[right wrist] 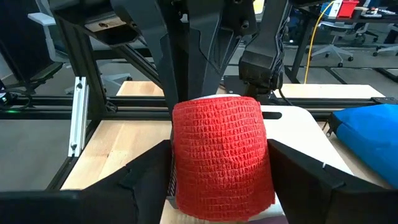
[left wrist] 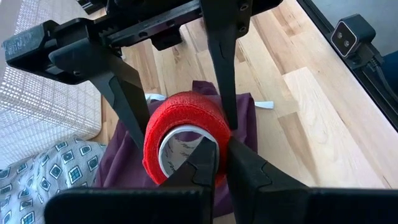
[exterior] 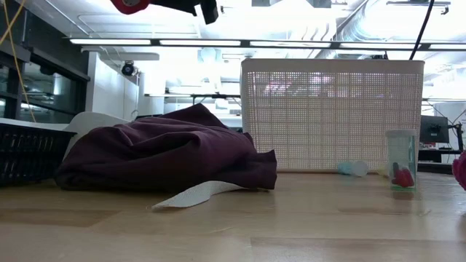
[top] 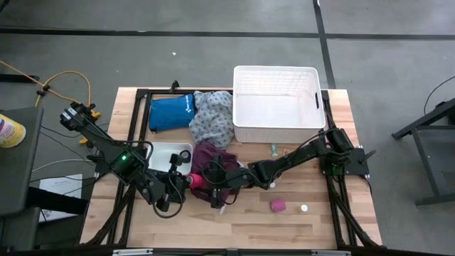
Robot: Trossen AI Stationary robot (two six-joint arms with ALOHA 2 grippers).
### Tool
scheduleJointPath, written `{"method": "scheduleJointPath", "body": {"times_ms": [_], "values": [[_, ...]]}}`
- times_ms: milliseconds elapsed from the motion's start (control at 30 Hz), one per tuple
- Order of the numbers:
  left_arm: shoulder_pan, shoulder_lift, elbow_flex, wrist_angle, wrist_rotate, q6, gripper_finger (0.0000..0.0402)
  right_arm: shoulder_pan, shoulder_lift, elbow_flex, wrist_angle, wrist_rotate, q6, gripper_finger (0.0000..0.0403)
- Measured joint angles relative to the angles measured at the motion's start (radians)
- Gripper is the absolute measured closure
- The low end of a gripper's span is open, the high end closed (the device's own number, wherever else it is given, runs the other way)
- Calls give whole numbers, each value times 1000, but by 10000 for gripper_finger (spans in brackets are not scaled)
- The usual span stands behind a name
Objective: Pick & place medical supplies in basket/bin
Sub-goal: Put the red bandage into the white bin
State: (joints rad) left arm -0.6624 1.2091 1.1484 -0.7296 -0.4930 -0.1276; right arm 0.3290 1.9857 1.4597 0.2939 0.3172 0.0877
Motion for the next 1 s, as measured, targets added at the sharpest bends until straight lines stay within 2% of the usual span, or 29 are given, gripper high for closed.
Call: {"method": "scheduleJointPath", "body": {"times_ms": [400, 833, 1000], "values": [[0, 0, 0, -1, 1, 0, 386, 0, 0, 1, -3, -4, 0, 113], [0, 0, 0, -6, 7, -18, 386, 6, 0, 1, -89, 24, -5, 112], [-1, 0, 0, -9, 31, -34, 386, 8, -1, 1, -163, 23, 40, 112]]}}
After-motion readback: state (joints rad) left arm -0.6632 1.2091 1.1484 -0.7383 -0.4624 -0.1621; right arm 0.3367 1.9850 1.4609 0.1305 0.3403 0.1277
